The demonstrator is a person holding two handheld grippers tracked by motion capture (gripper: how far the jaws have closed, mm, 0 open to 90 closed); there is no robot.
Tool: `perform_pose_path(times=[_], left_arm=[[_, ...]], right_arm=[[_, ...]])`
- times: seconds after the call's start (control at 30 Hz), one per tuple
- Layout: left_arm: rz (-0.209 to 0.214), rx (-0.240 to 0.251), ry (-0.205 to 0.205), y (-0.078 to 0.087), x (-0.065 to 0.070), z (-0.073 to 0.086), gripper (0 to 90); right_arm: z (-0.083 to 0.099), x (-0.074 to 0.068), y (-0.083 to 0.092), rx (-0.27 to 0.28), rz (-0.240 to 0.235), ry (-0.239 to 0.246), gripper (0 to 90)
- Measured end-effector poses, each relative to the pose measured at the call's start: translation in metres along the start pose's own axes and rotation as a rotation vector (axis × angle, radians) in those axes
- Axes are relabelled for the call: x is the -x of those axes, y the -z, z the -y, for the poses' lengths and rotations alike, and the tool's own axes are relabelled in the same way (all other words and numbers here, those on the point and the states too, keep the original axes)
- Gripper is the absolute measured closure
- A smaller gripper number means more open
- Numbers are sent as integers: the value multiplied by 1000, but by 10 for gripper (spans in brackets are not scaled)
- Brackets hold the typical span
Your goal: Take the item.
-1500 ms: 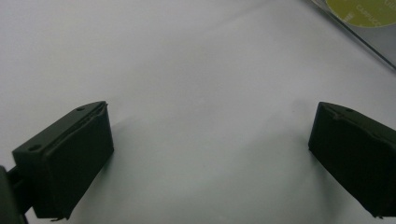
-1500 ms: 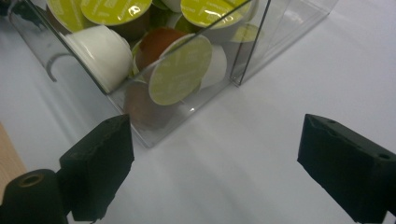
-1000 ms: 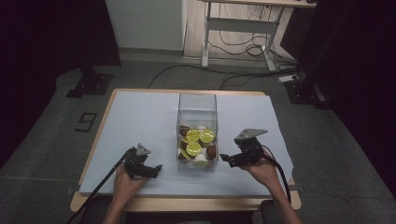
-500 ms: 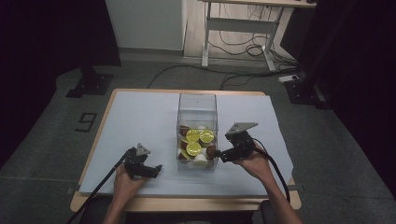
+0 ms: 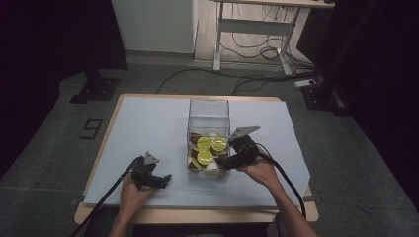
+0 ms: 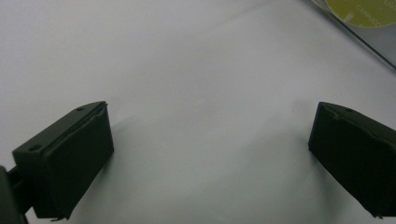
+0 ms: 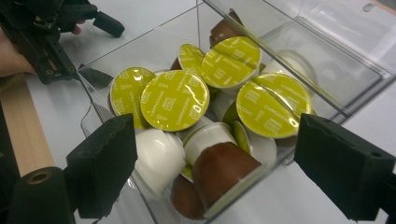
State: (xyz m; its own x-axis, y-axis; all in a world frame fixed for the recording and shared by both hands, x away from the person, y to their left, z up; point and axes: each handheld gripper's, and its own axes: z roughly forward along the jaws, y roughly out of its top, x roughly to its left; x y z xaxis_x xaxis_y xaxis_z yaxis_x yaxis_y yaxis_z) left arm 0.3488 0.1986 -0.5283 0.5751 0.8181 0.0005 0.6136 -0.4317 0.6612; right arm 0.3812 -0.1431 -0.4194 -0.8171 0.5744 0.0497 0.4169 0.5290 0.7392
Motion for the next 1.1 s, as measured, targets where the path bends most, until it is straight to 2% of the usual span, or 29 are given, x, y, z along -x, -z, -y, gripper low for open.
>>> perform_pose_path(times=[0.47, 0.7, 1.1], left_arm=[[0, 0, 1, 0, 0, 0, 0], [0, 0, 1, 0, 0, 0, 0], [0, 0, 1, 0, 0, 0, 0]], right_arm=[[-11, -10, -30, -59, -15, 57, 136], [-13, -12, -43, -85, -21, 63, 146], [-16, -19, -63, -136, -26, 101, 207]])
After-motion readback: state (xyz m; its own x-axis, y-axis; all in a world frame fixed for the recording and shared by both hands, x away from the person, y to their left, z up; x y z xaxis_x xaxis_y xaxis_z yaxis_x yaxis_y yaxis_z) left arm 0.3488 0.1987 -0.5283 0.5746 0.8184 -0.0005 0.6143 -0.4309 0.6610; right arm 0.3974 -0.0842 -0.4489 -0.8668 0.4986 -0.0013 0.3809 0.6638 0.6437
